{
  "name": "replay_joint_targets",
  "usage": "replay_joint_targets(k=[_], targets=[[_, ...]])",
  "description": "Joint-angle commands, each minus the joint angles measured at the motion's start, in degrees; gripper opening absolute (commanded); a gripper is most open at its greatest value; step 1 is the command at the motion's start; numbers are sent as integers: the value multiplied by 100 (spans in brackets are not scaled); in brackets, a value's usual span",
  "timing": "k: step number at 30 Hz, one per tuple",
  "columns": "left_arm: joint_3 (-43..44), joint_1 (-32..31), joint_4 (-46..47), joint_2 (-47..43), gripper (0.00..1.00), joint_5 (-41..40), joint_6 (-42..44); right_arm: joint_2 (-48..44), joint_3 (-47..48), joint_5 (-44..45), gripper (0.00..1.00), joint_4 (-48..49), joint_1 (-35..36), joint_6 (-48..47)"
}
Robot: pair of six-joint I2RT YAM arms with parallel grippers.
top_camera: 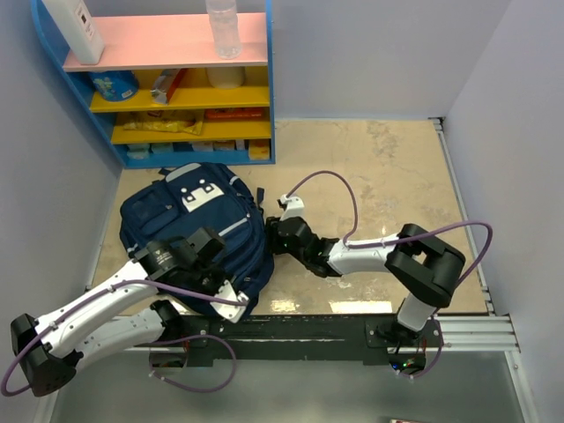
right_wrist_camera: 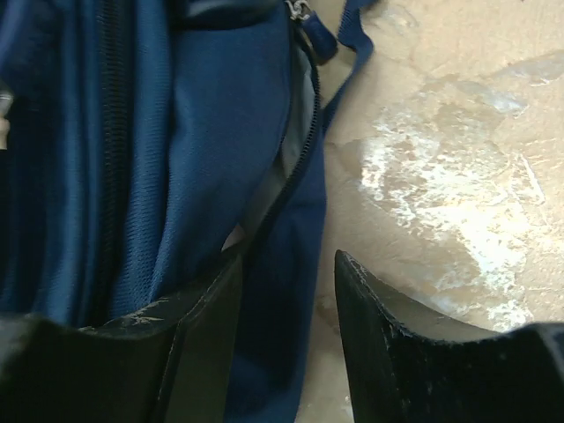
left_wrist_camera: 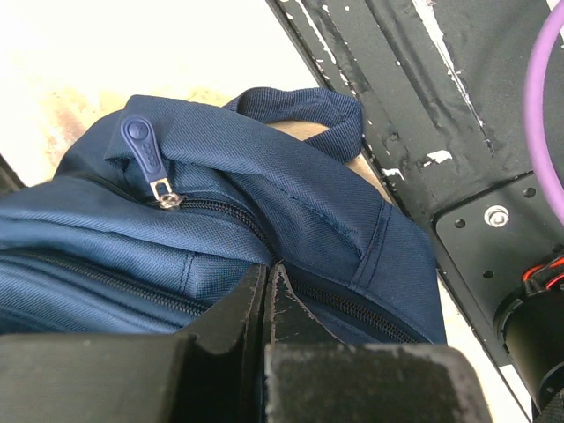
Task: Pack the student bag
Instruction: Adjust the book at the center of the board.
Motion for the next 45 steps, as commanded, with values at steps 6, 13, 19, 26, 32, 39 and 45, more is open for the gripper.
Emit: replay_joint_targets(k=[6,13,19,26,32,39,45], targets=[[-147,26,257,-210,0,245,-13,295,751,204,49,-563,152,-183],[-191,88,275,-351,0,307,-48,885,1506,450,44,-1065,354,-358],[-296,149,345,-544,0,430,-83,746,1719,1249,4,-1539,442,-683],[-498,228,398,-808,0,579,-22,-693,754,1277,0,-1575,434,-517],[-534,299,424,-896,0,614,110,-1785,-661,427,0,-1051,258,256],[-516,545,433,-1054,0,966,101,-2190,-2482,-2254,0,2432,-462,1240],[-244,563,565,-992,0,852,110,-3297,-1911,-2915,0,2054,-489,1030]])
